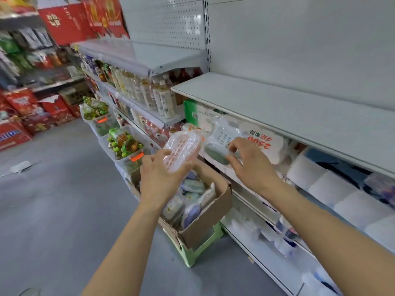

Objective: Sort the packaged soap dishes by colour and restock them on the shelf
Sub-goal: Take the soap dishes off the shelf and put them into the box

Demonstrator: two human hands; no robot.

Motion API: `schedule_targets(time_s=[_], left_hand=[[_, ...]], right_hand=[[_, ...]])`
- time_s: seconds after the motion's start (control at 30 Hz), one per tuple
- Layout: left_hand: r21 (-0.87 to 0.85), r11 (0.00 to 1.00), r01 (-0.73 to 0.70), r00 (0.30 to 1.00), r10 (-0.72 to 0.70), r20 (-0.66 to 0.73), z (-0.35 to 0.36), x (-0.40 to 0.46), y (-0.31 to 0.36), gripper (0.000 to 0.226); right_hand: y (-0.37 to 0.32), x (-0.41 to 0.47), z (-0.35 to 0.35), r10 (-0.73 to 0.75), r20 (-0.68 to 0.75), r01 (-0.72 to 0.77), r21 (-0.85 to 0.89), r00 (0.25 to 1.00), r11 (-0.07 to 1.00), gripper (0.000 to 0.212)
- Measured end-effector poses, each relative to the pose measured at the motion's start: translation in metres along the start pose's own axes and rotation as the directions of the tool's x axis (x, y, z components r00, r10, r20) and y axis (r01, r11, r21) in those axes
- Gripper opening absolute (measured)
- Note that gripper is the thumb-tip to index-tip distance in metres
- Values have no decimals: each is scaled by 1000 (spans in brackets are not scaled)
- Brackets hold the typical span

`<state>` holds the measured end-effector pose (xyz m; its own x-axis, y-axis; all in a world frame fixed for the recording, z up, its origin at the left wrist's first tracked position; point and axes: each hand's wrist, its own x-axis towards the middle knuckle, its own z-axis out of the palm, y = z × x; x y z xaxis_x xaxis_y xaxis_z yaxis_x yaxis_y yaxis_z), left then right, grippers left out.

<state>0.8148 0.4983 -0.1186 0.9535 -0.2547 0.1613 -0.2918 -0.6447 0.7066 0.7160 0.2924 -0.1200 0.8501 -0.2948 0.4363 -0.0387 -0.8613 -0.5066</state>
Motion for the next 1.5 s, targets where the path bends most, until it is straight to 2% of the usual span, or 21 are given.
schedule_targets(time_s=[0.13,0.23,0.37,0.43,0.6,0.73,0.8,0.9,1.0,1.07,1.13,1.27,1.33,1.4,1.5], left_hand=[[13,999,41,997,-42,63,12,53,-21,71],[18,998,52,985,-55,166,25,101,-46,75],[62,997,47,945,-65,321,41,175,-84,92],[118,993,13,915,-59,400,52,215,-107,89],[275,955,-110,821,-69,567,89,291,-166,75],[303,936,-176,697,-99,710,133,318,-206,77],[304,937,-172,640,-128,757,159,321,-226,79],[318,930,-186,617,-141,774,201,320,-247,74],[309,910,-275,627,-73,775,235,315,-264,70],[317,881,-351,612,-40,790,251,310,-277,69],[338,832,-440,567,-34,823,262,306,-286,71],[272,595,-757,358,29,933,274,306,-285,74],[252,551,-796,312,16,950,273,313,-278,75],[226,615,-755,307,28,951,266,319,-263,74],[129,757,-640,340,128,932,246,317,-230,71]], right_hand=[[9,35,39,47,26,-48,37,999,998,11],[16,62,81,101,65,-105,64,993,992,11],[25,97,141,248,94,-253,48,964,966,11],[26,114,171,329,92,-335,53,940,941,12],[36,123,241,560,122,-570,64,819,819,14],[52,110,295,736,179,-749,10,653,662,16],[63,102,318,778,211,-790,-38,592,612,14],[80,90,348,792,242,-801,-87,560,593,15],[96,77,373,815,261,-806,-173,517,566,17],[102,69,387,826,283,-804,-224,487,550,16],[106,62,399,830,319,-806,-246,458,539,11],[107,63,407,843,367,-840,-229,394,492,8],[102,70,401,855,371,-863,-214,361,457,26],[95,77,386,870,356,-887,-187,340,423,41],[81,82,349,887,291,-890,-180,359,420,49]])
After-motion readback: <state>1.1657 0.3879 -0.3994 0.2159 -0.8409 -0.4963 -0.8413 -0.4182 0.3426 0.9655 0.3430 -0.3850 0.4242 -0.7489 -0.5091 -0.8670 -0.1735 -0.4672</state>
